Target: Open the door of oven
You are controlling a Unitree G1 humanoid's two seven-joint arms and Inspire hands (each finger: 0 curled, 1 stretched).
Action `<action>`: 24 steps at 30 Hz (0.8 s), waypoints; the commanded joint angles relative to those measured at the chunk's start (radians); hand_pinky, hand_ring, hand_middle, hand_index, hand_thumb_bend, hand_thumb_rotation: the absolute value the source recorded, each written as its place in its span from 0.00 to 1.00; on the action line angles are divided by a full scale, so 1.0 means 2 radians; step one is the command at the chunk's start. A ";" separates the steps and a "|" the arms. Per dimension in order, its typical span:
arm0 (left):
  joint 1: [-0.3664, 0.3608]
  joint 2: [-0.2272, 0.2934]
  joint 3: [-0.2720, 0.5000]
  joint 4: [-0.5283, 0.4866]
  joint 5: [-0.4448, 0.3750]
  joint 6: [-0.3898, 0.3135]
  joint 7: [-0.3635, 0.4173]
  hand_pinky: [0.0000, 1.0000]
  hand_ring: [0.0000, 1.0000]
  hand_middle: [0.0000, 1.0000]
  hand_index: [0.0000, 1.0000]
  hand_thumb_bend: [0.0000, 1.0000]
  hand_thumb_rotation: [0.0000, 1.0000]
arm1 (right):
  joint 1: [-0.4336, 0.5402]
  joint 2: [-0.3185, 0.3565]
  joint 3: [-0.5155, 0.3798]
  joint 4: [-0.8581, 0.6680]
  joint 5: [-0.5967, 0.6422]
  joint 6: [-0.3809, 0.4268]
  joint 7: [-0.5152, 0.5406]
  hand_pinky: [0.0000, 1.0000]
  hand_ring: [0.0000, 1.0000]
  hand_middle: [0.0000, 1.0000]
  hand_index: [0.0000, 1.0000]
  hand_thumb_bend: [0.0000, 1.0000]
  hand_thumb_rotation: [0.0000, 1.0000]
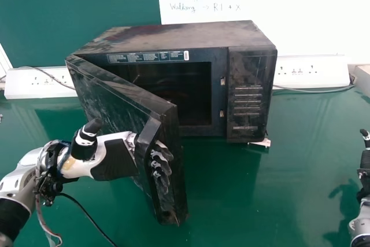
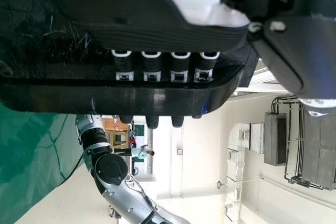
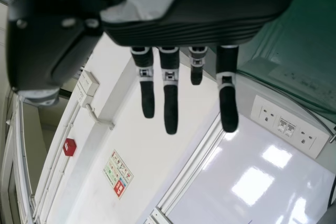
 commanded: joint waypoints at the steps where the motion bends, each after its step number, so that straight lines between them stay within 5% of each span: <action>1: -0.043 0.013 0.091 -0.017 -0.111 0.004 -0.006 0.37 0.53 0.64 0.76 0.69 0.96 | -0.003 -0.004 0.000 -0.001 -0.003 -0.001 -0.003 0.68 0.80 0.91 0.88 1.00 0.89; 4: -0.044 0.014 0.080 -0.025 -0.111 0.014 -0.006 0.37 0.52 0.64 0.79 0.71 0.99 | -0.002 -0.004 -0.001 -0.002 -0.001 -0.001 -0.002 0.65 0.79 0.91 0.87 1.00 0.88; 8: -0.043 0.022 0.065 -0.048 -0.109 0.008 -0.006 0.34 0.47 0.61 0.81 0.82 0.89 | -0.002 -0.007 -0.002 -0.001 -0.001 0.000 -0.002 0.65 0.79 0.91 0.87 1.00 0.88; 12: -0.034 0.034 0.070 -0.066 -0.115 0.009 -0.006 0.35 0.46 0.63 0.82 0.84 0.93 | -0.001 -0.007 -0.001 -0.002 -0.002 -0.001 -0.001 0.63 0.79 0.91 0.87 1.00 0.90; 14: -0.018 0.027 0.101 -0.073 -0.138 0.051 -0.006 0.33 0.46 0.66 0.82 0.78 0.94 | 0.000 -0.006 -0.001 -0.003 -0.002 -0.002 0.001 0.62 0.78 0.90 0.88 1.00 0.90; 16: 0.006 0.023 0.133 -0.075 -0.157 0.102 -0.006 0.27 0.42 0.62 0.80 0.69 0.80 | 0.000 -0.006 -0.002 -0.003 -0.001 -0.001 0.000 0.62 0.79 0.92 0.89 1.00 0.89; 17: 0.017 0.027 0.140 -0.076 -0.159 0.119 -0.006 0.27 0.43 0.62 0.80 0.66 0.63 | -0.001 -0.006 -0.002 -0.003 -0.001 -0.001 0.001 0.62 0.79 0.92 0.88 1.00 0.89; 19: 0.030 0.033 0.156 -0.080 -0.159 0.132 -0.006 0.29 0.43 0.62 0.81 0.60 0.43 | -0.002 -0.007 -0.002 -0.003 0.000 0.000 -0.001 0.63 0.78 0.92 0.88 1.00 0.89; 22: 0.039 0.049 0.174 -0.081 -0.143 0.126 -0.006 0.25 0.34 0.53 0.81 0.63 0.42 | -0.003 -0.010 -0.002 0.001 -0.002 0.000 -0.003 0.62 0.78 0.92 0.87 1.00 0.90; 24: 0.052 0.042 0.203 -0.077 -0.144 0.121 -0.006 0.27 0.36 0.58 0.80 0.60 0.29 | -0.004 -0.011 -0.002 0.002 -0.002 0.000 -0.005 0.65 0.77 0.91 0.86 1.00 0.90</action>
